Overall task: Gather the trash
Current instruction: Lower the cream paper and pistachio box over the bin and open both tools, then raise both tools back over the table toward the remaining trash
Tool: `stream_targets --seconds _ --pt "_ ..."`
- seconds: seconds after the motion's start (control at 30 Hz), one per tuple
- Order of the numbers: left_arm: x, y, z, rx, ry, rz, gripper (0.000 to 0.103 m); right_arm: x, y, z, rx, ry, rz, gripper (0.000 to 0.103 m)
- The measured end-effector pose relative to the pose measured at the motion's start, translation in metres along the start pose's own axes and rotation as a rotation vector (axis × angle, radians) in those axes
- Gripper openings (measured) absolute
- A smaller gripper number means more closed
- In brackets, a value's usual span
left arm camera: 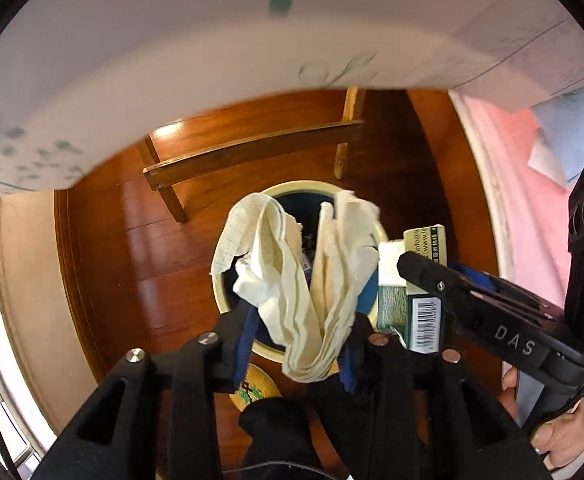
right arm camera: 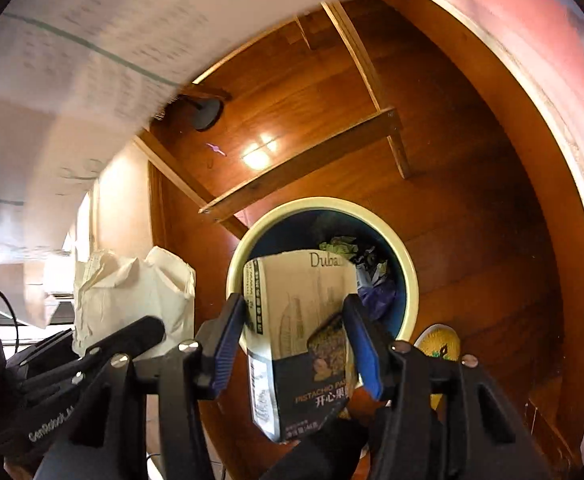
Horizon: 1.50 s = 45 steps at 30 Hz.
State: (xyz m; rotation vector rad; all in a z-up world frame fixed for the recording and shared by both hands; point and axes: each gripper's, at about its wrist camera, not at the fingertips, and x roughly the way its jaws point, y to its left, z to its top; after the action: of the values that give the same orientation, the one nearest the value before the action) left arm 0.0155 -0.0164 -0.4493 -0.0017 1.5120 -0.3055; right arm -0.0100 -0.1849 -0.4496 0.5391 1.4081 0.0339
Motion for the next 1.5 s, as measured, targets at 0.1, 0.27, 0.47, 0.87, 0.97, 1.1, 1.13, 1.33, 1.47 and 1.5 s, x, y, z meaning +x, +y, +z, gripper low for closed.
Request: stream_targets --seconds 0.1,0.27,0.47,0.87,0.97,1.1,1.13,1.33,1.47,1.5 --pt "0.015 -0.001 0.0 0.001 0.008 0.004 0.069 0.013 -0.005 -0.004 0.015 0.023 -0.005 0.056" --pt "0.031 0.0 0.007 0.002 0.013 0.06 0.102 0.018 -0.002 -0.003 0.004 0.033 -0.041 0.068" --pt "0.017 0.007 0.008 -0.009 -0.009 0.086 0.102 0.004 -0.001 -0.007 -0.011 0.012 -0.061 0.068" --pt "-0.08 0.001 -0.007 -0.047 -0.061 0.045 0.102 -0.085 0.035 -0.007 -0.058 -0.043 -0.078 0.068" --pt "-0.124 -0.01 -0.012 -0.02 -0.082 0.033 0.102 -0.125 0.056 -0.007 -0.093 -0.068 -0.072 0.068" --pt "-0.2 -0.027 -0.01 0.014 -0.158 0.025 0.102 -0.183 0.086 -0.003 -0.16 -0.126 -0.062 0.068" --pt "-0.216 -0.029 -0.008 0.017 -0.183 0.024 0.102 -0.199 0.093 -0.001 -0.178 -0.142 -0.049 0.068" --pt "-0.318 -0.041 0.017 0.016 -0.364 0.063 0.102 -0.282 0.134 0.022 -0.303 -0.232 0.001 0.068" --pt "-0.371 -0.047 0.038 -0.015 -0.471 0.09 0.102 -0.323 0.157 0.047 -0.382 -0.27 0.023 0.068" --pt "-0.385 -0.049 0.044 -0.026 -0.502 0.1 0.102 -0.332 0.162 0.055 -0.408 -0.286 0.021 0.068"
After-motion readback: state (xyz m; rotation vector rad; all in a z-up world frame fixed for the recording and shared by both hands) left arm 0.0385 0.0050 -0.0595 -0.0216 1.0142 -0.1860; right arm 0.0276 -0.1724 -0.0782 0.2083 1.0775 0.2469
